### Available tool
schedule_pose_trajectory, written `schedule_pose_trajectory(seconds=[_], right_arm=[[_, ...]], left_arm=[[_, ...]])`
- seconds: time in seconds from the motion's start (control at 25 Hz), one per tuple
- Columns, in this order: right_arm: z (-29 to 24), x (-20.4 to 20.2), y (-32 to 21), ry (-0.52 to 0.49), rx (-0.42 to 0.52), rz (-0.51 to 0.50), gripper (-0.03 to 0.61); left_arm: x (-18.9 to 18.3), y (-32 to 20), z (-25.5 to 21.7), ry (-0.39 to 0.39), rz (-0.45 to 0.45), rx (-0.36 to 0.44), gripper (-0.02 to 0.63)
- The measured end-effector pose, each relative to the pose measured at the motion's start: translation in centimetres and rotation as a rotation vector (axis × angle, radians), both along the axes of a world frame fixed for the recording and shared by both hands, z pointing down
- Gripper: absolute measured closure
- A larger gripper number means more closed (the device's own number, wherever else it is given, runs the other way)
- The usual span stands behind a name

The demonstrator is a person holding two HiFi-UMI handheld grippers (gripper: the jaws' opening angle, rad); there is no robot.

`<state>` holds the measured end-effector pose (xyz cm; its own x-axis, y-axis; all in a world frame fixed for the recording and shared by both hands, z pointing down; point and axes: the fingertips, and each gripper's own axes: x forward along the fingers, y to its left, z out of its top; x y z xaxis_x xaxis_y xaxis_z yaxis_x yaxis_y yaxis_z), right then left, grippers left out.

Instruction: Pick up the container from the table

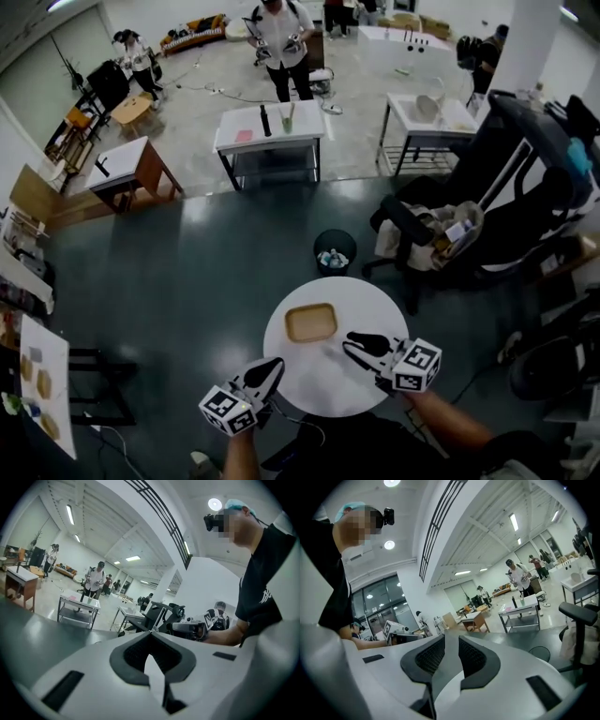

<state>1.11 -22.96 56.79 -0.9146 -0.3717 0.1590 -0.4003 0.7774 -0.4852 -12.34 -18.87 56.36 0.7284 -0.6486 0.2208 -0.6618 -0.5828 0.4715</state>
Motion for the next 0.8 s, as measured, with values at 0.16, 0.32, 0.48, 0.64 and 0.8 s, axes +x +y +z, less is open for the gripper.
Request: schedule_pose_trajectory(seconds=[0.16, 0.32, 0.48, 0.64, 0.8], right_arm=[[2.1, -1.2, -1.7, 0.042, -0.035, 0.013, 0.466], [4.1, -1.4, -3.1, 0.082, -0.087, 0.043, 0.436], [5.7, -1.7, -3.7, 0.089, -0.131, 0.071, 0.419], [7.5, -1.3, -5.6, 0.105, -0.139, 0.081, 0.407], [10.3, -0.7, -7.0, 0.134, -0.172, 0.083, 0.395]], left_arm=[[-1.4, -1.6, 2.6, 0.038, 0.004, -0.033, 0.609], [-1.9, -2.9, 4.7, 0.065, 0.023, -0.071, 0.609], [-2.8, -3.9, 6.8, 0.067, 0.031, -0.113, 0.609], [-3.3, -6.3, 9.8, 0.068, 0.023, -0.159, 0.591], [-3.7, -7.8, 12.1, 0.036, -0.006, -0.212, 0.568]])
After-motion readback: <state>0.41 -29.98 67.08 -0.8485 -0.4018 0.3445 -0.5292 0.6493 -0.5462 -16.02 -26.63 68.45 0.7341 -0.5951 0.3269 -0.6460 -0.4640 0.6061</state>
